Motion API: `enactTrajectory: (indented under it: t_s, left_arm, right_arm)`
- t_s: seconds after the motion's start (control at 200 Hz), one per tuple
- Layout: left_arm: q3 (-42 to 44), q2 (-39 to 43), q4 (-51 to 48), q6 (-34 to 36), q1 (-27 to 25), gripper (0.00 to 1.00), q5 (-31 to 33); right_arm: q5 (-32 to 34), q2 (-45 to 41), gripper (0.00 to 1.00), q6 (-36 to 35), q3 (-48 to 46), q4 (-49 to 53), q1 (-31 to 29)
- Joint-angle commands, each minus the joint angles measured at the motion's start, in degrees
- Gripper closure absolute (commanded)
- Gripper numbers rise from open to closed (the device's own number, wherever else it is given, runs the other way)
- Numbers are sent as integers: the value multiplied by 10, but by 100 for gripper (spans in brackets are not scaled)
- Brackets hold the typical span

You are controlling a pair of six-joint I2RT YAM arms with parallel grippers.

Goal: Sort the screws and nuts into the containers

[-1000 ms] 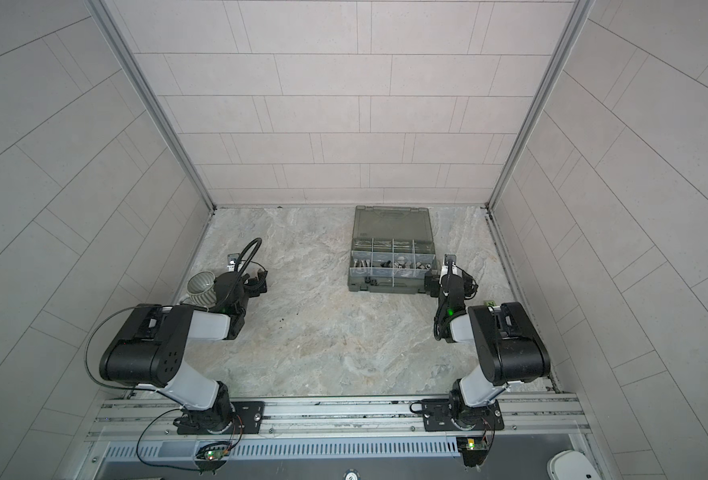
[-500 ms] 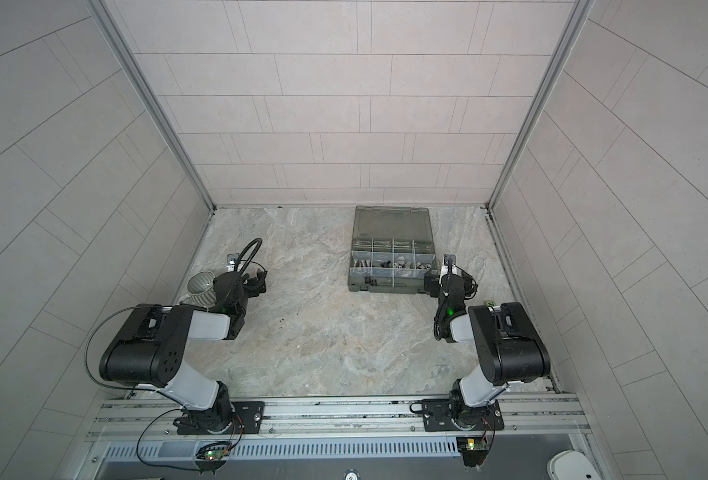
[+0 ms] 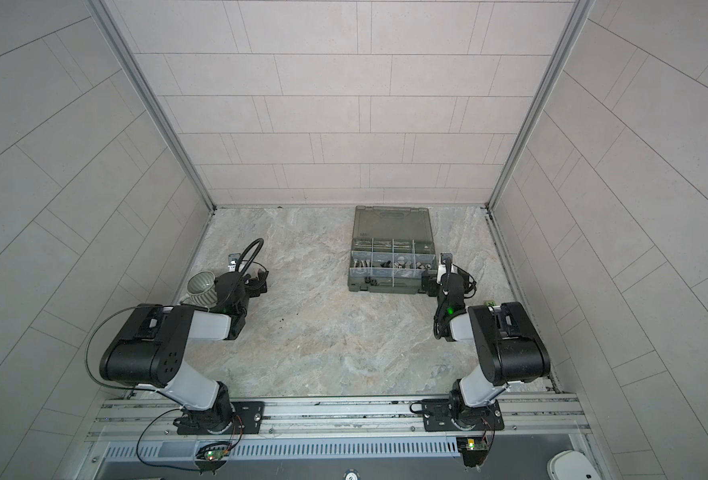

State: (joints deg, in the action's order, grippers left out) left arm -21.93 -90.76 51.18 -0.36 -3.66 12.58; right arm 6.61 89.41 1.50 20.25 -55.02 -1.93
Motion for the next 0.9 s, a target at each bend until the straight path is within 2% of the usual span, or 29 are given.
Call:
enactTrajectory:
  t_s: [0.0,0.09,0.28,0.896]
  left_arm:
    - [-5,1,18,4,-3,0,12]
    - [-4,1,19,3,-6,0,17]
    - [15,-5,69,20,-32,0,77]
    - [11,-4,58,16,-28,0,68]
  right_arm:
    - [-2,7,1,-10,8,4,-2]
    - [-3,7,1,-10,8,3,-3]
    - [-3,8,1,-10,8,2,-2]
    - [-3,8,1,-8,8,4,-2]
